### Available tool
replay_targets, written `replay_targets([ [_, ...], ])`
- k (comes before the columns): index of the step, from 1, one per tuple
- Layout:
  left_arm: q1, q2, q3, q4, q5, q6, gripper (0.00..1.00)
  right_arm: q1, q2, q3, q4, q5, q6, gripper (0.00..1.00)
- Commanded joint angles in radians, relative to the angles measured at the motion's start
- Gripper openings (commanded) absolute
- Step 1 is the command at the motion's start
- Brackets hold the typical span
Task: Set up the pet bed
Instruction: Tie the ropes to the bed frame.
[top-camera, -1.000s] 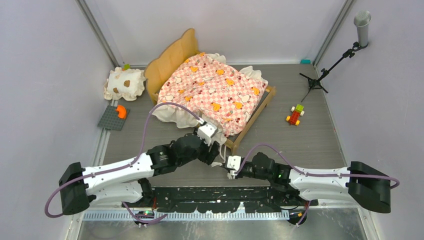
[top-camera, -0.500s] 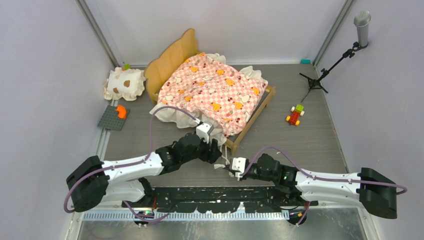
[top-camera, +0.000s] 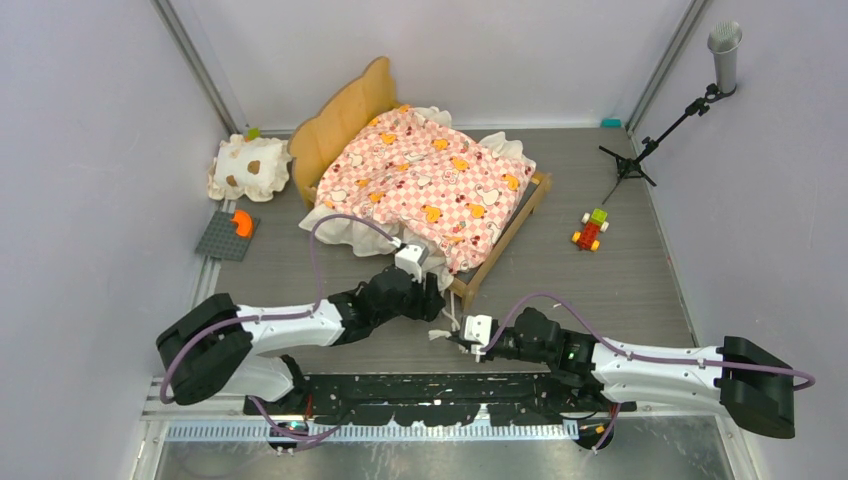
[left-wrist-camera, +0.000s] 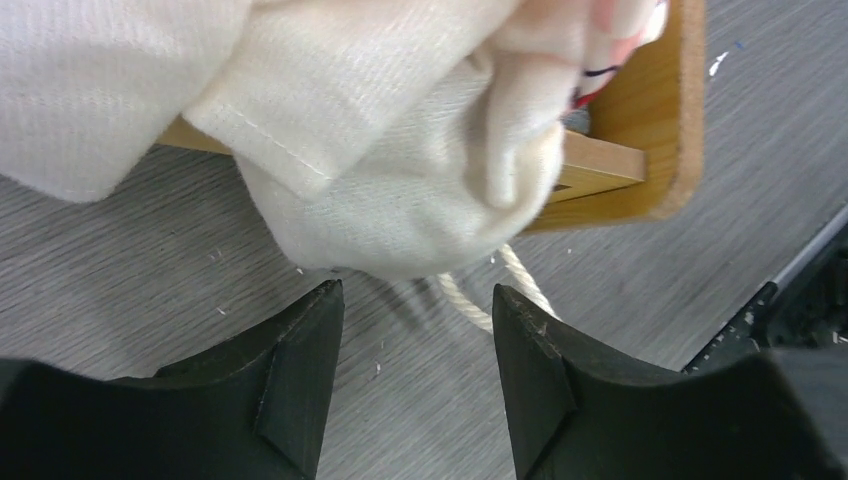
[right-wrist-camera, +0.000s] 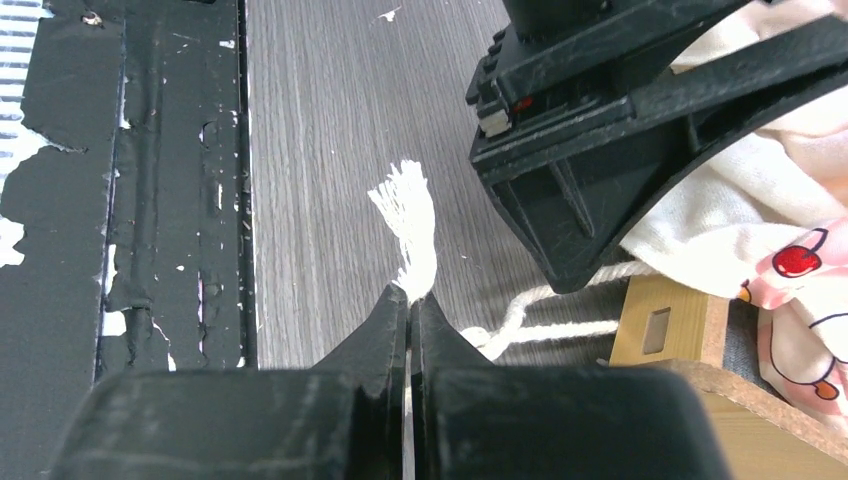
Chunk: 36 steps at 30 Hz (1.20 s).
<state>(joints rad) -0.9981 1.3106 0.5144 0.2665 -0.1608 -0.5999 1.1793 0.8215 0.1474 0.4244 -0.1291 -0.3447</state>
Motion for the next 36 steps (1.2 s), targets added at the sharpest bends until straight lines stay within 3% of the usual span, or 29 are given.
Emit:
replay_targets([
  [1, 0.007, 0.048, 0.041, 0.078, -0.055, -0.046, 0.57, -0.001, -0.015, 0.008, 0.033, -0.018, 0.011, 0.01],
  [11, 0.007, 0.141, 0.059, 0.197, -0.001, -0.071, 0.55, 0.0, -0.017, 0.006, 0.032, -0.02, 0.015, 0.01],
  [26, 0.019, 0.186, 0.072, 0.212, 0.033, -0.075, 0.06, 0.0, -0.024, 0.004, 0.034, 0.013, 0.041, 0.01],
  [30, 0.02, 0.167, 0.072, 0.186, 0.044, -0.058, 0.0, -0.001, -0.002, 0.021, 0.04, 0.114, 0.136, 0.01],
  [36, 0.02, 0.145, 0.074, 0.171, 0.063, -0.033, 0.0, 0.0, 0.087, 0.064, 0.093, 0.267, 0.338, 0.01],
])
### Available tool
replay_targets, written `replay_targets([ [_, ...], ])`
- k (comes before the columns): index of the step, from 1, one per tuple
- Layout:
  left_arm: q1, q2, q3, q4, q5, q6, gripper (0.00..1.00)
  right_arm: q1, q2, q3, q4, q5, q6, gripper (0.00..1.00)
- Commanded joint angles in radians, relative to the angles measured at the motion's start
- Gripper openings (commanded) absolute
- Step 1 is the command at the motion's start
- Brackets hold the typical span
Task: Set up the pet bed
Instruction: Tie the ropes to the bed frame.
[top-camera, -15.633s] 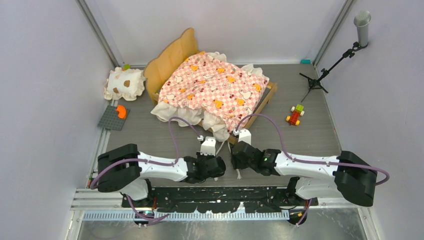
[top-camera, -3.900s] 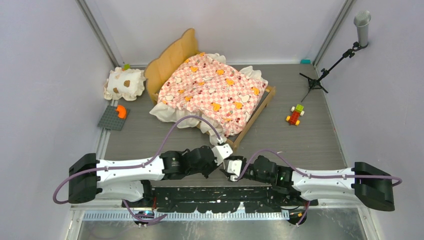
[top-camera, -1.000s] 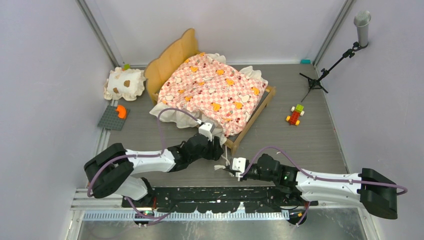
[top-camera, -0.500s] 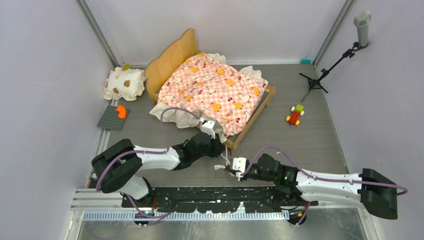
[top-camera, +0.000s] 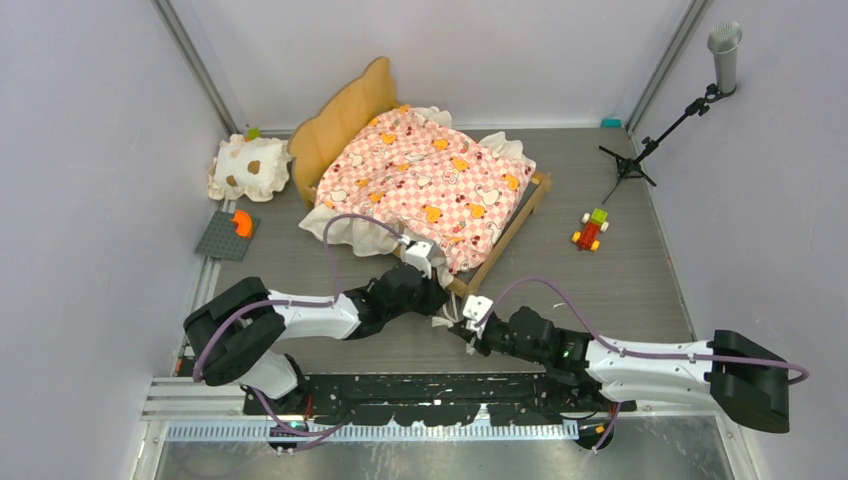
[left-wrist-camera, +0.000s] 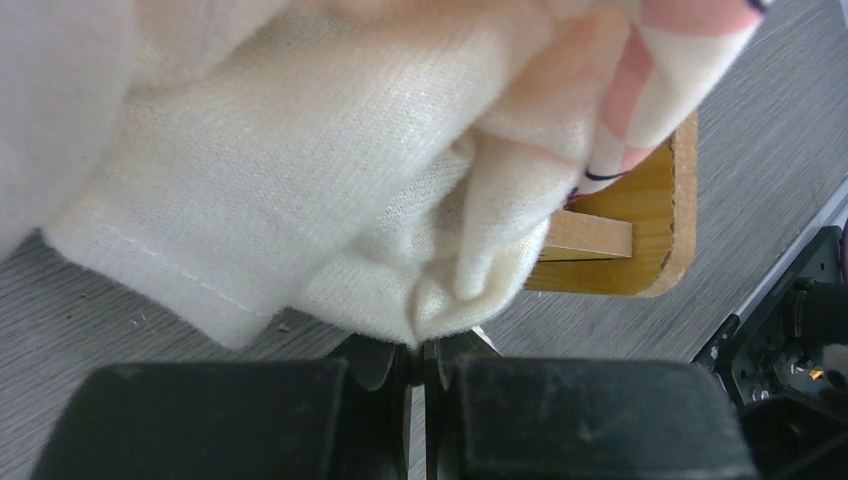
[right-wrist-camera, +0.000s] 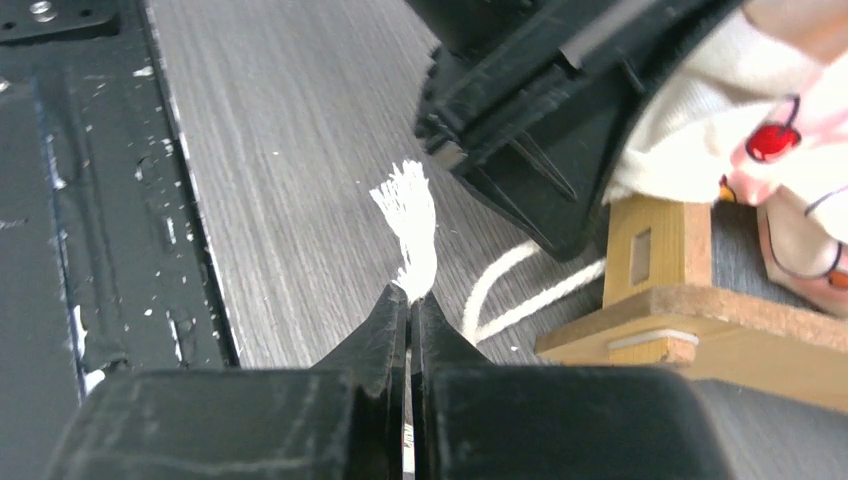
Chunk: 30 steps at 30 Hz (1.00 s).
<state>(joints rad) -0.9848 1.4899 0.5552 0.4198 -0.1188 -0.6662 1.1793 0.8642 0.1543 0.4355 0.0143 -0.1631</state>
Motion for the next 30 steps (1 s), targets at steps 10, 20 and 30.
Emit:
replay_targets([
  [10, 0.006, -0.08, 0.04, -0.032, 0.051, 0.055, 0.0, 0.0, 0.153, 0.137, 0.066, 0.321, 0.369, 0.01],
  [20, 0.006, -0.133, 0.032, -0.079, 0.053, 0.065, 0.0, 0.0, 0.248, 0.239, -0.088, 0.465, 0.502, 0.01],
  [30, 0.006, -0.213, 0.037, -0.157, 0.029, 0.084, 0.0, 0.0, 0.327, 0.276, -0.117, 0.532, 0.569, 0.01],
])
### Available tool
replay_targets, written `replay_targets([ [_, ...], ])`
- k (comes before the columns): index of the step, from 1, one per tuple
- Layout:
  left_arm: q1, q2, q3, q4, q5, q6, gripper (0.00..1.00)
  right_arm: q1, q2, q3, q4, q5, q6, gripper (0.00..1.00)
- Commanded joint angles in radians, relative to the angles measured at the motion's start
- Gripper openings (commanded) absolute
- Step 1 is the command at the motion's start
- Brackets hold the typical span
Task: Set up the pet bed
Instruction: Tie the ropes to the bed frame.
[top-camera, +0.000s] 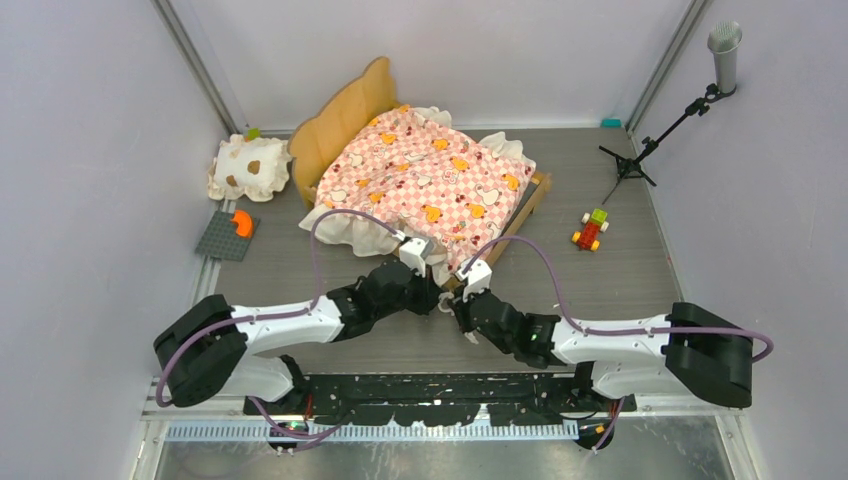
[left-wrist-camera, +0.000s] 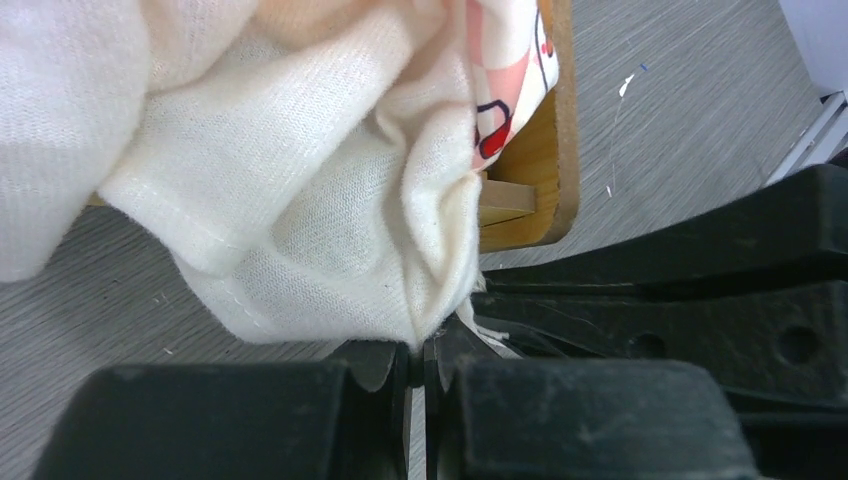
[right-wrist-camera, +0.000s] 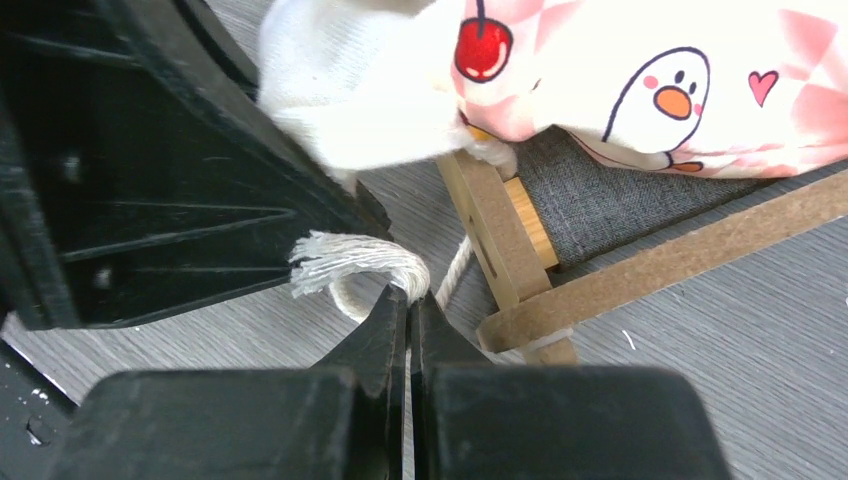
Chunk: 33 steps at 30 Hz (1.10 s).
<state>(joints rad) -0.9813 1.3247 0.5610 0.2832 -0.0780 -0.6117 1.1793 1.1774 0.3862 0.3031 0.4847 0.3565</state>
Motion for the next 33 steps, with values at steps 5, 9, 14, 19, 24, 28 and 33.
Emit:
replay_targets([
  [5, 0.003, -0.043, 0.04, -0.033, 0.0, 0.03, 0.0, 0.0, 0.051, 0.057, 0.036, 0.076, 0.061, 0.01],
  [9, 0.003, -0.043, 0.04, -0.039, 0.001, 0.028, 0.0, -0.001, 0.086, 0.089, -0.007, 0.094, 0.09, 0.01],
  [14, 0.003, -0.047, 0.044, -0.049, -0.005, 0.033, 0.0, 0.0, 0.106, 0.122, -0.084, 0.105, 0.137, 0.01],
  [19, 0.003, -0.045, 0.053, -0.058, -0.005, 0.037, 0.0, -0.001, 0.106, 0.123, -0.113, 0.132, 0.185, 0.01],
  [24, 0.003, -0.051, 0.054, -0.068, -0.012, 0.043, 0.0, 0.0, 0.109, 0.14, -0.177, 0.147, 0.246, 0.01],
  [28, 0.003, -0.055, 0.055, -0.073, -0.016, 0.045, 0.0, 0.0, 0.112, 0.148, -0.196, 0.151, 0.269, 0.01],
  [33, 0.003, -0.055, 0.057, -0.081, -0.02, 0.047, 0.0, 0.0, 0.133, 0.187, -0.268, 0.161, 0.296, 0.01],
])
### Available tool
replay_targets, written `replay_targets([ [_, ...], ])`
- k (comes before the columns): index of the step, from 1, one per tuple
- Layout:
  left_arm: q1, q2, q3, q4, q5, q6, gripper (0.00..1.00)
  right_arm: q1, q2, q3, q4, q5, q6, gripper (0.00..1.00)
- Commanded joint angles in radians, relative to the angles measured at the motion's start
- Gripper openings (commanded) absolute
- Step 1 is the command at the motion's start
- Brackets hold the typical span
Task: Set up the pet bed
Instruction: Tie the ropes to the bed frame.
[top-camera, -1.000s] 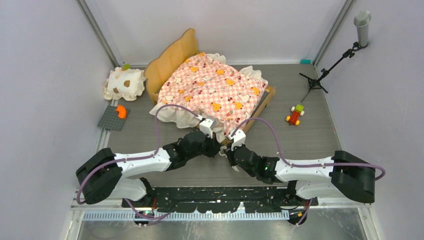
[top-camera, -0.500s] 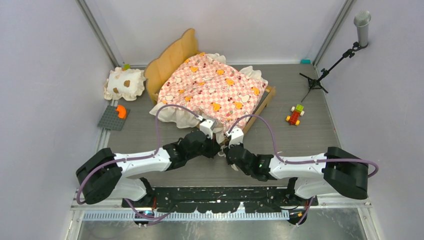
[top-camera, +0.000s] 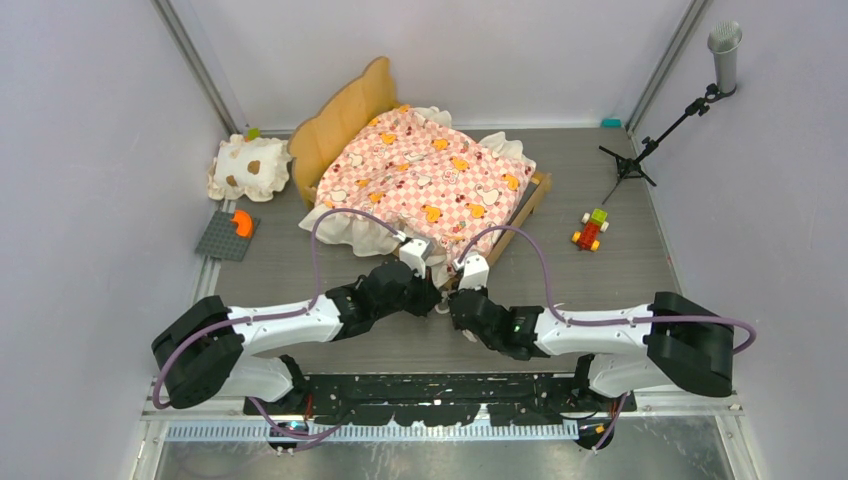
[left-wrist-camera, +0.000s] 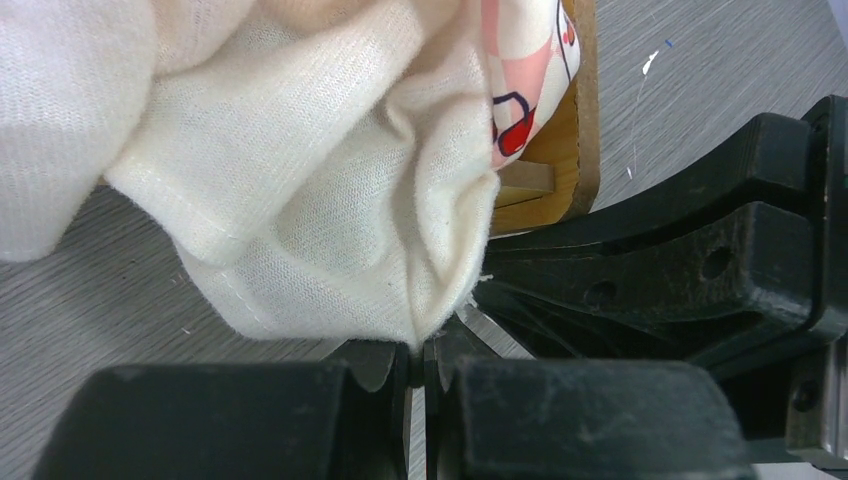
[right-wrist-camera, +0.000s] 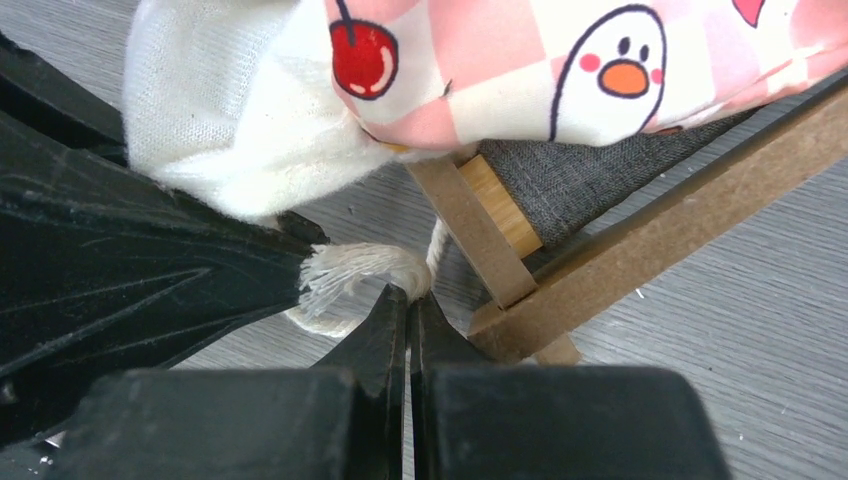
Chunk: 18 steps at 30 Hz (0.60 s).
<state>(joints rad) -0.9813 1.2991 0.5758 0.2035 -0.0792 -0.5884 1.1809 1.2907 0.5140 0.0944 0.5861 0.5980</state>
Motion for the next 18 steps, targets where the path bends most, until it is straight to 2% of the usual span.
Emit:
replay_targets([
  [1, 0.003, -0.027, 0.044, -0.003, -0.021, 0.025, 0.0, -0.001, 0.025, 0.072, -0.08, 0.063, 0.064, 0.01],
  [6, 0.003, -0.023, 0.051, -0.009, -0.022, 0.029, 0.0, -0.001, 0.056, 0.138, -0.213, 0.066, 0.11, 0.01],
  [18, 0.004, -0.027, 0.058, -0.041, -0.055, 0.037, 0.0, 0.0, 0.022, 0.148, -0.286, 0.051, 0.163, 0.01],
])
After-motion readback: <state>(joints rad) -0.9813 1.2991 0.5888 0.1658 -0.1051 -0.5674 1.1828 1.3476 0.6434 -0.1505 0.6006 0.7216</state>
